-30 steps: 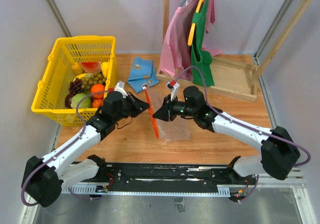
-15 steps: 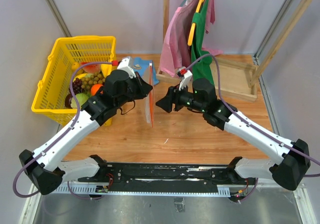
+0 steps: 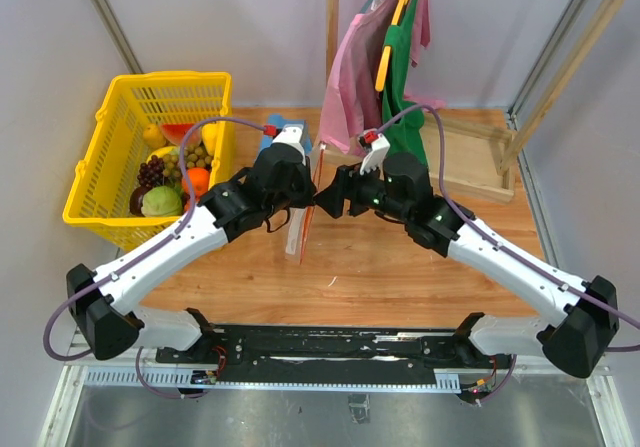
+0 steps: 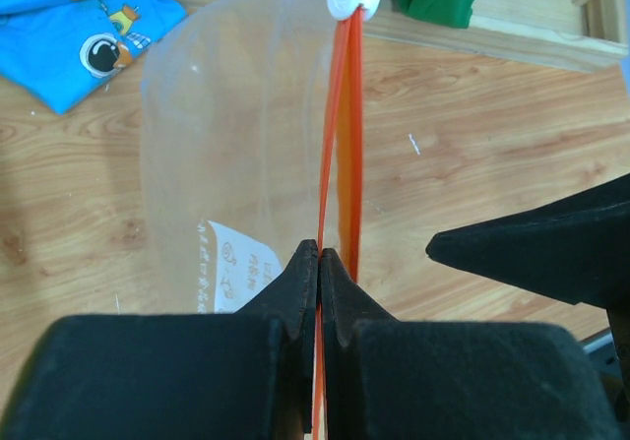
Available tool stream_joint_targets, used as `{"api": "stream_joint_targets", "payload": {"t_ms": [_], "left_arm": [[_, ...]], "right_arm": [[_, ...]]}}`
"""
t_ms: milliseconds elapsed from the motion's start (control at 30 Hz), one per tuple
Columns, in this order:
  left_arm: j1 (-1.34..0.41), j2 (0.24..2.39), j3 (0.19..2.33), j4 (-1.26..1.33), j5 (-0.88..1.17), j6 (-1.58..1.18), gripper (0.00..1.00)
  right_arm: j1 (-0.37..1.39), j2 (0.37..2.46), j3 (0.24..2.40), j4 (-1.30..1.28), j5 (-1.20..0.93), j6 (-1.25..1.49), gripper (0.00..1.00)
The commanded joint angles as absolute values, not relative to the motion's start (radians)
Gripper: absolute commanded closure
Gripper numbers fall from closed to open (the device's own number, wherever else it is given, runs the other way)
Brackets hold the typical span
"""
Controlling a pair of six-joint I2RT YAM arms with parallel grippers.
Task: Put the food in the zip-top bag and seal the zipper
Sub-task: Open the zipper of the food storage bag at the center of the board.
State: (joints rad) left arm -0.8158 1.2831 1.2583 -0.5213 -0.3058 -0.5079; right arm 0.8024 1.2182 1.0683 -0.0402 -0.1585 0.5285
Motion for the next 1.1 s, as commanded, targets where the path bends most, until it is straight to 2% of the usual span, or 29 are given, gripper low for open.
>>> {"api": "stream_joint_targets", "payload": {"t_ms": [0,233,500,833,1067], "left_arm": [[-0.844,1.306,1.261,-0.504,-0.344,-0.509,1.00],[-0.869,1.317,1.266,-0.490,-0.344,-0.527,1.00],[-0.871,1.298,1.265,-0.490,-0.343,-0.538,1.00],[-0.882,1.305,1.266,-0.474,-0.326,-0.566,1.00],[-0.891,1.298,1.264,-0.462,-0.335,-0.584,1.00]], "right_arm": [[0.810,1.251,1.034,-0.047,-0.124,0.587,0.34],[0.804,1.263,1.000,-0.096,-0.039,0.621,0.38],[0.792,1.257,0.985,-0.188,0.061,0.653,0.52],[0.790,1.284,0.984,0.008,-0.163,0.654,0.50],[0.790,1.316,0.991,0.028,-0.158,0.712,0.53]]}}
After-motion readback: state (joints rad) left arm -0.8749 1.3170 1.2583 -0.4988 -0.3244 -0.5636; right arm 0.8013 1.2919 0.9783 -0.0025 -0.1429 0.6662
